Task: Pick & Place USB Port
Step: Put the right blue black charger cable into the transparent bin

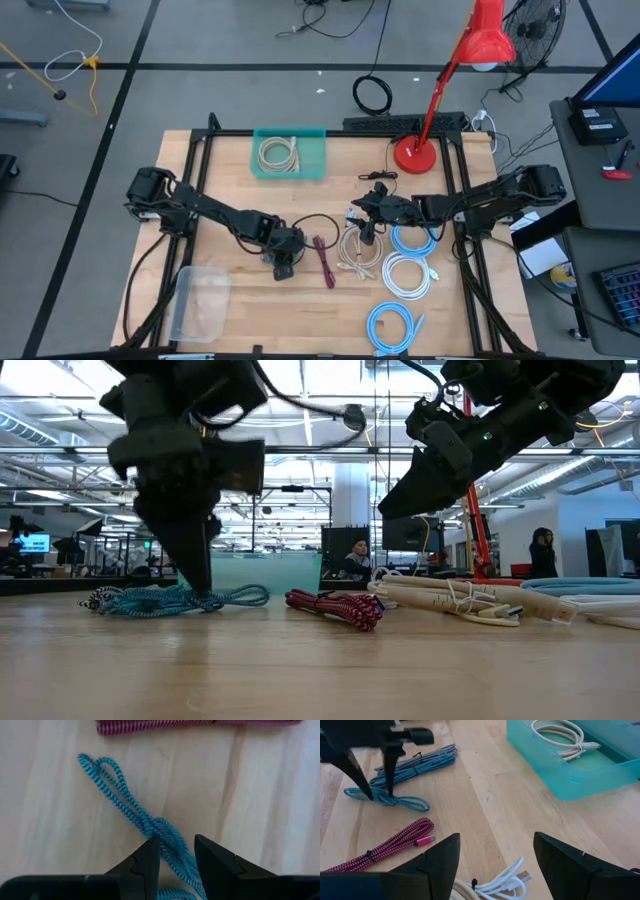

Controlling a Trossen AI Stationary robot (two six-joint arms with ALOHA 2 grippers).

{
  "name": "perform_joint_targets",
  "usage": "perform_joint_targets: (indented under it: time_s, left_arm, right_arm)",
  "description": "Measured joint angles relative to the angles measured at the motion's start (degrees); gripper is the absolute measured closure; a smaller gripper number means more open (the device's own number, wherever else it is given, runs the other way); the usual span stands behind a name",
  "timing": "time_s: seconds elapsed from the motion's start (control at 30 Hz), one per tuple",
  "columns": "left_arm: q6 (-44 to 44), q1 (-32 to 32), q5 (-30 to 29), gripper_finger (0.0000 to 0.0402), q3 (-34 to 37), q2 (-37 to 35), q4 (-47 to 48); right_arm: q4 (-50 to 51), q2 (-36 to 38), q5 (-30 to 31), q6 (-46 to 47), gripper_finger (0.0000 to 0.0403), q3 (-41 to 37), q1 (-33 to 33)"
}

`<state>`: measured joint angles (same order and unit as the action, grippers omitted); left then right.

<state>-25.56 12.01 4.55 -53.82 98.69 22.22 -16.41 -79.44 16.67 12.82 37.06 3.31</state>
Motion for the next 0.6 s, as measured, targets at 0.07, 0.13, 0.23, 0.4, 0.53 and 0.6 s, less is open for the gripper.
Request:
perform_joint_targets:
  time_s: [0.07, 0.13, 0.23, 0.4, 0.53, 0.6]
  left_arm:
    - [0.0, 0.0, 0.3, 0.0275, 0.0, 0.6, -0.2]
    - [0.0, 0.0, 0.6, 0.0275, -0.1, 1.2, -0.2]
    - [-0.1, 0.0, 0.6, 0.0278, -0.1, 1.3, -0.1]
    - [0.0, -0.6, 0.6, 0.0353, -0.1, 1.4, 0.4]
    - [0.6, -1.1, 1.0, 0.0386, -0.1, 1.4, 0.4]
    - [1.8, -1.1, 0.6, 0.0392, 0.0, 0.5, 1.1]
  right_arm:
    - [0.0, 0.0, 0.1, 0.0, 0.0156, 0.0, 0.0]
    - [0.0, 0.0, 0.1, 0.0, 0.0156, 0.0, 0.0]
    - [0.0, 0.0, 0.1, 0.0, 0.0156, 0.0, 0.0]
    - [0.0, 0.0, 0.2, 0.0, 0.0156, 0.0, 0.0]
    - [0.0, 0.0, 0.2, 0.0, 0.0156, 0.0, 0.0]
    - [0.0, 0.0, 0.1, 0.0, 0.0156, 0.0, 0.0]
